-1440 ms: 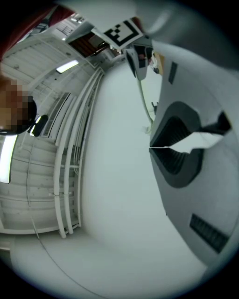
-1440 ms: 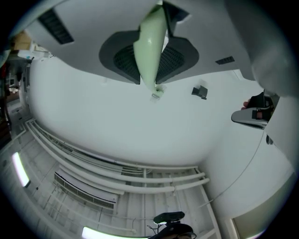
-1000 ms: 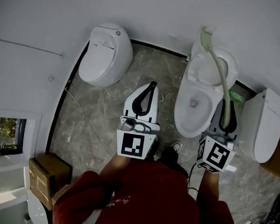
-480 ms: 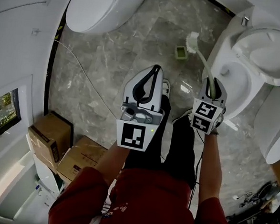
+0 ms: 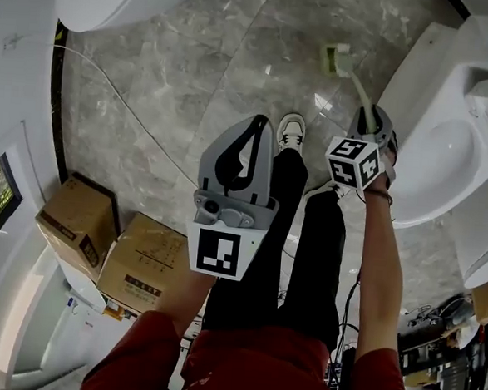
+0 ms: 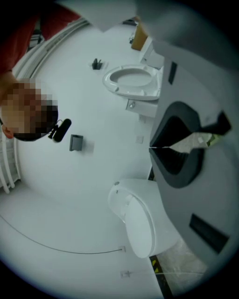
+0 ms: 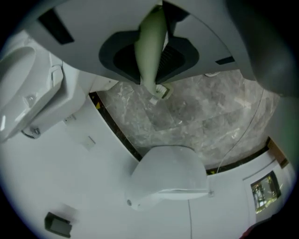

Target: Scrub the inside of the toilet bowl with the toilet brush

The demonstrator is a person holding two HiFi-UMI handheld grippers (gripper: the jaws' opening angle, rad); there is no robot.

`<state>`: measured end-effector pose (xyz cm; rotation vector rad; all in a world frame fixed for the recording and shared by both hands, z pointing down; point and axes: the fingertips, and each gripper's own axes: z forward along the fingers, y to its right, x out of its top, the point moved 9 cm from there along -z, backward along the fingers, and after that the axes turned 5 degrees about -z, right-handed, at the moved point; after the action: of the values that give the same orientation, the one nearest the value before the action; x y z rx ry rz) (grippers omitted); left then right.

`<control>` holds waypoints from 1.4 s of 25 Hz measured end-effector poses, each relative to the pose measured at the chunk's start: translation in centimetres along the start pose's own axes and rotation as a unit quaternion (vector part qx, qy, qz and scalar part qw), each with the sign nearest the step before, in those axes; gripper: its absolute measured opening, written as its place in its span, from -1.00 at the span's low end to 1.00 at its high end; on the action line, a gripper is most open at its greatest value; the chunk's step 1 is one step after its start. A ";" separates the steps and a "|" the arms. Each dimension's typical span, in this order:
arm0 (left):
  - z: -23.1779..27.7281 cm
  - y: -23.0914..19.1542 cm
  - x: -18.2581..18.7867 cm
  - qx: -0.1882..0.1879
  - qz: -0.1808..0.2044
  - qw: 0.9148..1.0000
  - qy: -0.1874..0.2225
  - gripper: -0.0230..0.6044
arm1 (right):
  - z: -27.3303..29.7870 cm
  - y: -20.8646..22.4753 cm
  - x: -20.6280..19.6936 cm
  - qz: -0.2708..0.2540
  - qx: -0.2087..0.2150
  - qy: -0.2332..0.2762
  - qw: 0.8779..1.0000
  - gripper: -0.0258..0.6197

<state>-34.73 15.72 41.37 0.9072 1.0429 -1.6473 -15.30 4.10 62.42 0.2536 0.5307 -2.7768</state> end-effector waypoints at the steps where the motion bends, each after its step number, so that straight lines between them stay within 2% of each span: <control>1: 0.1 -0.3 -0.5 0.000 -0.004 1.000 -0.002 -0.94 | 0.7 -0.2 0.3 -0.017 0.001 -0.002 1.000 -0.61; 4: 0.6 -1.2 -1.6 0.002 -0.011 1.000 -0.007 -0.94 | 2.2 -0.8 1.4 -0.056 0.016 -0.017 0.998 -0.61; 8: 1.3 -2.3 -2.8 0.011 -0.017 1.000 -0.005 -0.94 | 5.0 -2.2 2.1 -0.070 0.044 -0.055 0.995 -0.61; 12: 1.8 -2.8 -2.5 0.011 -0.014 1.000 -0.002 -0.94 | 7.6 -2.2 2.5 -0.026 0.062 -0.085 0.994 -0.61; 15: 1.4 -2.6 -2.5 0.007 -0.005 1.000 -0.005 -0.94 | 7.8 -2.2 2.6 0.003 0.067 -0.087 0.994 -0.61; 18: 1.1 -1.7 -1.9 0.000 0.002 1.000 -0.006 -0.94 | 6.6 -1.6 2.1 0.036 0.075 -0.074 0.994 -0.32; 20: 0.8 -0.7 -1.1 -0.009 0.013 1.000 -0.005 -0.94 | 4.8 -0.8 1.8 0.073 0.076 -0.054 0.993 -0.28; 22: 0.7 0.6 0.1 -0.021 0.031 0.999 0.004 -0.94 | 2.1 0.1 1.6 0.124 0.074 -0.022 0.989 -0.26; 25: 0.2 3.6 3.5 -0.042 0.051 0.997 0.028 -0.94 | -4.5 2.2 0.5 0.204 0.068 0.029 0.976 -0.25; 28: -1.9 8.6 8.4 -0.059 0.059 0.995 0.047 -0.94 | -15.2 4.8 -2.2 0.269 0.066 0.089 0.957 -0.25; 31: -5.5 15.3 13.3 -0.066 0.060 0.993 0.079 -0.94 | -27.3 7.9 -6.9 0.314 0.059 0.157 0.934 -0.26; 33: -7.3 20.2 15.9 -0.067 0.061 0.991 0.098 -0.94 | -34.3 11.0 -10.7 0.325 0.026 0.195 0.925 -0.26; 35: -8.2 25.0 18.1 -0.081 0.069 0.987 0.117 -0.94 | -40.3 14.8 -14.5 0.339 -0.032 0.237 0.910 -0.26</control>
<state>-14.97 12.88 16.43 1.0556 1.2258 -1.3431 7.76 10.27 23.90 0.9184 0.5137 -2.0062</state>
